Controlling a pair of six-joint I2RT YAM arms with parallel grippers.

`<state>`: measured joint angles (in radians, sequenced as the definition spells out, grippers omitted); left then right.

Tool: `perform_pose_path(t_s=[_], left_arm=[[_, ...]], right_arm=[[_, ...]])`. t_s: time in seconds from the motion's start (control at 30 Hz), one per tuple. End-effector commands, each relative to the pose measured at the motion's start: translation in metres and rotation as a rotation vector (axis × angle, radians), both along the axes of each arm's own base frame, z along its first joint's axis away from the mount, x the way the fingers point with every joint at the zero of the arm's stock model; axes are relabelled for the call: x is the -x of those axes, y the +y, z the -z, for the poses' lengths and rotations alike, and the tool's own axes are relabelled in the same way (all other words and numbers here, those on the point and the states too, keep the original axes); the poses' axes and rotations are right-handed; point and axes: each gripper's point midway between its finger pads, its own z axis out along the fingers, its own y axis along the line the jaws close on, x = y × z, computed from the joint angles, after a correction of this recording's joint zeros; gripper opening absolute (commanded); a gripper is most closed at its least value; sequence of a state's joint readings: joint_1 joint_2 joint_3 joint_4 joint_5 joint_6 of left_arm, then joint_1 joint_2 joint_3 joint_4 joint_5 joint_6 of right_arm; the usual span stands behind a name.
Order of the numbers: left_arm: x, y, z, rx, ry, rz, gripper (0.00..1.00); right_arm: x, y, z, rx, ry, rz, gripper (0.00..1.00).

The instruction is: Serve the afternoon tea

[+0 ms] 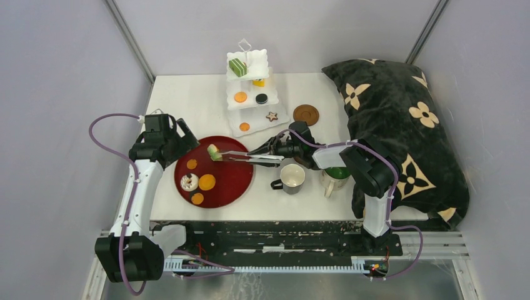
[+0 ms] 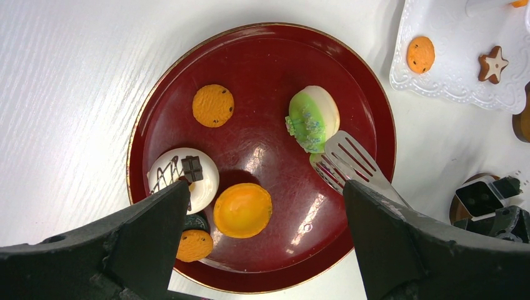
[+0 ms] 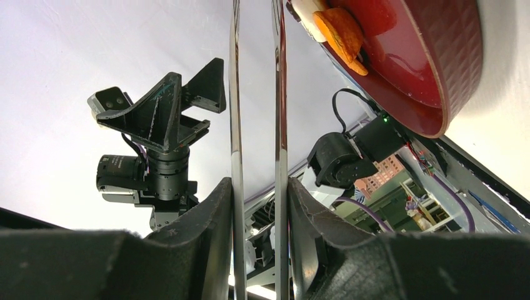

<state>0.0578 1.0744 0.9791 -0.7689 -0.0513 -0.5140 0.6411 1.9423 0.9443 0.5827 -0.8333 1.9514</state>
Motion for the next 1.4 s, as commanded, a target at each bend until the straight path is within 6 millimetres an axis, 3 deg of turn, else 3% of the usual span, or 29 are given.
perform_pose_path(t_s=[0.0, 0.3, 0.93, 1.37], left_arm=[[-0.009, 0.005, -0.012, -0.021, -0.047, -0.009, 1.0], [-0.009, 0.004, -0.011, -0.018, -0.047, -0.007, 1.0], [-0.008, 0.003, -0.009, -0.007, -0.049, -0.006, 1.0], [-0.007, 0.002, -0.007, -0.003, -0.046, -0.009, 1.0]], right_arm=[[-0.003, -0.003, -0.017, -0.048, -0.048, 0.009, 0.36], [-0.008, -0.01, -0.018, -0.051, -0.075, 0.027, 0.42], [-0.01, -0.024, -0.021, -0.058, -0.102, 0.038, 0.43], [-0.007, -0.023, -0.043, -0.075, -0.203, -0.019, 0.45]])
